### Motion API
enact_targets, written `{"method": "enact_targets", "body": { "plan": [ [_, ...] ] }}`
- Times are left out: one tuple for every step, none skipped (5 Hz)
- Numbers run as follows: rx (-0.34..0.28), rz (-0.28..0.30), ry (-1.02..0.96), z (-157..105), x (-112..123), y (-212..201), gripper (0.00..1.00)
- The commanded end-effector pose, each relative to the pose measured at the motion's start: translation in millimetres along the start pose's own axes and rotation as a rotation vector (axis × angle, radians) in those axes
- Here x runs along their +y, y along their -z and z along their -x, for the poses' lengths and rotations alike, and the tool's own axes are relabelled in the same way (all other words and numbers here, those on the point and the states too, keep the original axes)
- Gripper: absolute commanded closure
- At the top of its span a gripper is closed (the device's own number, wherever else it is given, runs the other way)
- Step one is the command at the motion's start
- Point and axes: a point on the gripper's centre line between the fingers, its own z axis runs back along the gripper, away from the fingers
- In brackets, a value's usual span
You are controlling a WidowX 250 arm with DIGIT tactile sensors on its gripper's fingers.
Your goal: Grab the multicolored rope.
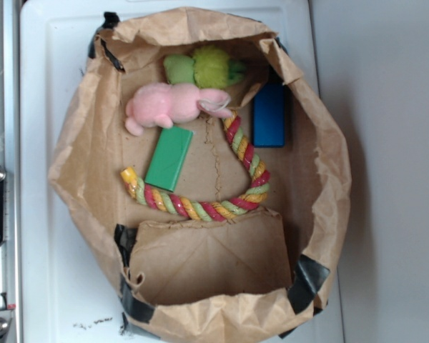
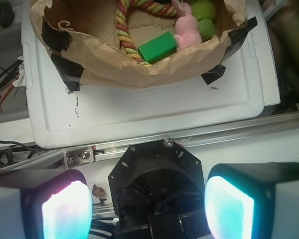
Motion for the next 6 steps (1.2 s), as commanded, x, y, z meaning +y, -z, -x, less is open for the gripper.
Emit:
{"method": "enact_targets", "body": {
  "plan": [
    [-0.022,-0.001,0.011,-4,-1,-6,0.0],
    [-0.022,-0.001,0.011,-4,-1,-6,0.0],
    [-0.022,-0.001,0.011,-4,-1,-6,0.0],
    [-0.024,-0.006,-0.024,-33,-36,-2,0.0],
    [-0.034,-0.017,-0.066,-63,-63,8,0.0],
    [-0.063,-0.011,-0.085,-80,-79,16,0.0]
  ]
}}
